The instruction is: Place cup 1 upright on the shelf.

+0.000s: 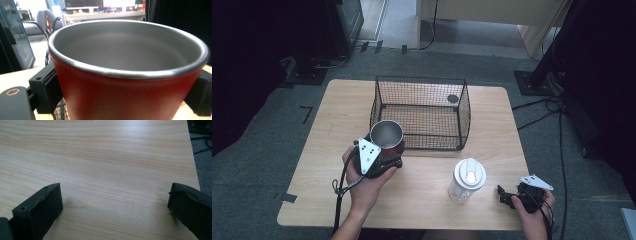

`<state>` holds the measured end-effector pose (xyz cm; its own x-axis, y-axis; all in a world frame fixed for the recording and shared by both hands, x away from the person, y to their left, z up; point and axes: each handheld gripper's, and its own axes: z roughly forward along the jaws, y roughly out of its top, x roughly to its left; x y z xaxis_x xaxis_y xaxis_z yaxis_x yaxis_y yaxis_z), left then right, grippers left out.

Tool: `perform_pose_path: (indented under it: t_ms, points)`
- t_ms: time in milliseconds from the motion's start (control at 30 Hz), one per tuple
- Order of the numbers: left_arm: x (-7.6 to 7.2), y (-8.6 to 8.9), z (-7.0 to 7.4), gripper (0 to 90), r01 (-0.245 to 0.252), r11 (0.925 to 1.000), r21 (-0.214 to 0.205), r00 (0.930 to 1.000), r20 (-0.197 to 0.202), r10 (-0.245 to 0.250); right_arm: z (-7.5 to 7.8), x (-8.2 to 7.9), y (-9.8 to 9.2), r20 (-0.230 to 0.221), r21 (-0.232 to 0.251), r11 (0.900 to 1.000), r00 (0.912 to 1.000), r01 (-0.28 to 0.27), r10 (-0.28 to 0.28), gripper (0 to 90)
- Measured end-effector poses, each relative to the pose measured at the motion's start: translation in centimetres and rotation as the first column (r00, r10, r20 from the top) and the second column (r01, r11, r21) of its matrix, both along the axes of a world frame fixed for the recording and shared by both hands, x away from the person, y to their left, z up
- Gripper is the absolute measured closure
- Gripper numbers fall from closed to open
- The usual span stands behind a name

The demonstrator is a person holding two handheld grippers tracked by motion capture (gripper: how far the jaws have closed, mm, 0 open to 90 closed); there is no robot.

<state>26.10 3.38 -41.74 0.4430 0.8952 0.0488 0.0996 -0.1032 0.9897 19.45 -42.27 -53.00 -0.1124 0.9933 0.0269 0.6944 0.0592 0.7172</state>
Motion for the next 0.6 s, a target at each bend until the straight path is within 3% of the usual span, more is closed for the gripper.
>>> perform_pose_path:
  t_ms: [133, 200, 333, 433, 500, 600]
  points:
    - [0.3, 0.0, -0.1, 8.0, 0.009, 0.9997, -0.021, 0.999, 0.043, -0.008, 0.0, 0.0, 0.0, 0.0, 0.0, 1.0, 1.0, 0.0, 0.0, 0.0]
    - [0.7, 0.0, -0.1, 8.0, 0.045, 0.9952, -0.087, 0.9971, 0.066, -0.039, 0.0, 0.0, 0.0, 0.0, 0.0, 1.0, 1.0, 0.0, 0.0, 0.0]
    - [0.9, -0.1, -0.1, 8.0, 0.031, 0.9927, -0.117, 0.9932, 0.115, -0.018, 0.0, 0.0, 0.0, 0.0, 0.0, 1.0, 1.0, 0.0, 0.0, 0.0]
    - [1.1, -0.4, 0.0, 8.0, 0.015, 0.9911, -0.132, 0.9825, 0.186, 0.01, 0.0, 0.0, 0.0, 0.0, 0.0, 1.0, 1.0, 0.0, 0.0, 0.0]
    - [1.3, -0.5, 0.1, 8.0, 0.016, 0.9898, -0.142, 0.9784, 0.206, 0.013, 0.0, 0.0, 0.0, -0.001, 0.001, 1.0, 1.0, 0.001, -0.001, 0.0]
    - [1.6, -0.7, 0.3, 8.0, 0.021, 0.9876, -0.156, 0.9776, 0.21, 0.013, 0.0, 0.0, 0.0, 0.0, 0.001, 1.0, 1.0, 0.001, -0.001, 0.0]
